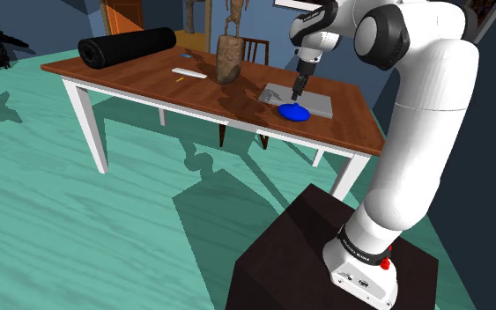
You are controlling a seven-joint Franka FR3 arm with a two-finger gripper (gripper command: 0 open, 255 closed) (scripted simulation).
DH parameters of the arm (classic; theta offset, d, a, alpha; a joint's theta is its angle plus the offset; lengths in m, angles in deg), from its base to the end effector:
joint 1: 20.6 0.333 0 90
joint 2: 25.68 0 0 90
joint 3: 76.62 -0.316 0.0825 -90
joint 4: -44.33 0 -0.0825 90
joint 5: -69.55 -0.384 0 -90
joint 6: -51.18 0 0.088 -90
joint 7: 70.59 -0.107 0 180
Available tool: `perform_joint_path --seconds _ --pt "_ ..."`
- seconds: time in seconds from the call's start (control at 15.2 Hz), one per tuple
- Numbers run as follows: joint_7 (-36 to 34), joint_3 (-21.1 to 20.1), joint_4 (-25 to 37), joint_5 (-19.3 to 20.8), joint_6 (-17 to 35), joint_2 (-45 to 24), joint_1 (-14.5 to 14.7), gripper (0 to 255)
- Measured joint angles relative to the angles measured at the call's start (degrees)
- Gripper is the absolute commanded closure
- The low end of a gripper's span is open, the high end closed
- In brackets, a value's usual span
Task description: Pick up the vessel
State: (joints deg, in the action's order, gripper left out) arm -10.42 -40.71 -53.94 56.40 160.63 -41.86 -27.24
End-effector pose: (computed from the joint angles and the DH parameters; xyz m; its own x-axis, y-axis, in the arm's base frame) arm 0.4916 -0.3874 0.4453 0.9702 0.2406 0.0278 0.2418 -0.9690 -0.0515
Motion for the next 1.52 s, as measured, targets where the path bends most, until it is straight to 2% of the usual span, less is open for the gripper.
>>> perform_joint_path --seconds 0.26,0.33,0.99,1.52 --pt "0.71 -0.26 -1.64 -0.83 2.44 -1.07 -0.24 0" --pt "0.66 -0.29 -1.88 -0.83 2.69 -1.06 -0.16 255" --pt "0.67 -0.33 -2.07 -0.88 2.94 -1.01 -0.10 255" --pt "-0.20 0.06 1.99 0.07 -1.87 -0.08 -0.16 255"
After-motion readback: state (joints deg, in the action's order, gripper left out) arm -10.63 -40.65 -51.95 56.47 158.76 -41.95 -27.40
